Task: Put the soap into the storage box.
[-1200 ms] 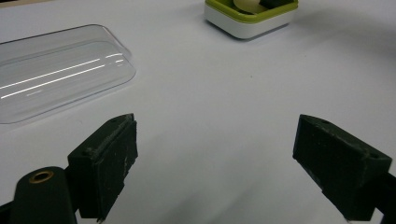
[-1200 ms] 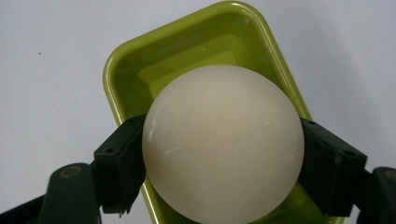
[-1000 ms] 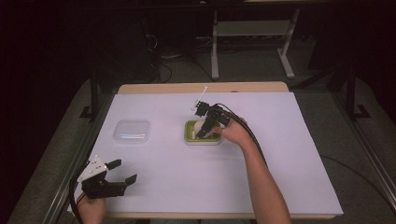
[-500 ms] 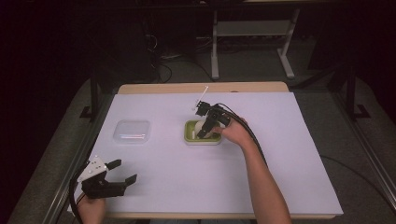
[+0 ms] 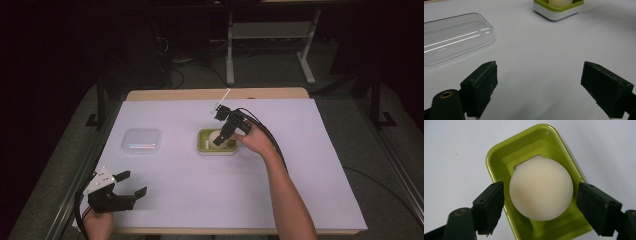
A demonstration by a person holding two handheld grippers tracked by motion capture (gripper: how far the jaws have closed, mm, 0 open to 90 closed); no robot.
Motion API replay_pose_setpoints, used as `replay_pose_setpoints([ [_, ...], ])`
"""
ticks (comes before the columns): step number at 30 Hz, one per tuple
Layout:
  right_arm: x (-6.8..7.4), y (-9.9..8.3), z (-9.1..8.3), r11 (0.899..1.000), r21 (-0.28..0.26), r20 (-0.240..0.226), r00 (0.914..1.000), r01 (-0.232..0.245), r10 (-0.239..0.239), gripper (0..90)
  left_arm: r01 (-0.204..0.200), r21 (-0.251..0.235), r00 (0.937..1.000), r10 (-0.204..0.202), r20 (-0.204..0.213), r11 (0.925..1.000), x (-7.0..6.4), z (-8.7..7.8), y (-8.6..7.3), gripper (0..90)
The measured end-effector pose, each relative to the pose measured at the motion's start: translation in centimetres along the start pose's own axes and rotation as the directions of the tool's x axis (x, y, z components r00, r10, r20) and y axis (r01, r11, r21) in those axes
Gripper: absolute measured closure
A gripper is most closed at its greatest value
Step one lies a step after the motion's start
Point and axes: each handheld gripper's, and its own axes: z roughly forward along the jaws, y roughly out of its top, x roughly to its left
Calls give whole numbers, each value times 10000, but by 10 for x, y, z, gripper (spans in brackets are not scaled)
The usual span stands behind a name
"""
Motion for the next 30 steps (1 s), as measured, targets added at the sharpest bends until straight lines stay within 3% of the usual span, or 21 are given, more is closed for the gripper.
replay_pose_setpoints([
  [16,-1,-18,-22,9987,-476,-195,9996,-195,186,215,28,10,10000,-28,11,10000,-1,1,0,130],
  [21,1,-22,-24,9989,-332,-263,9992,-318,309,207,-37,82,10000,37,-3,10000,-1,1,0,130],
  [30,7,-30,-32,9984,-547,-197,9998,-105,94,214,-40,90,10000,40,43,10000,-2,2,1,130],
])
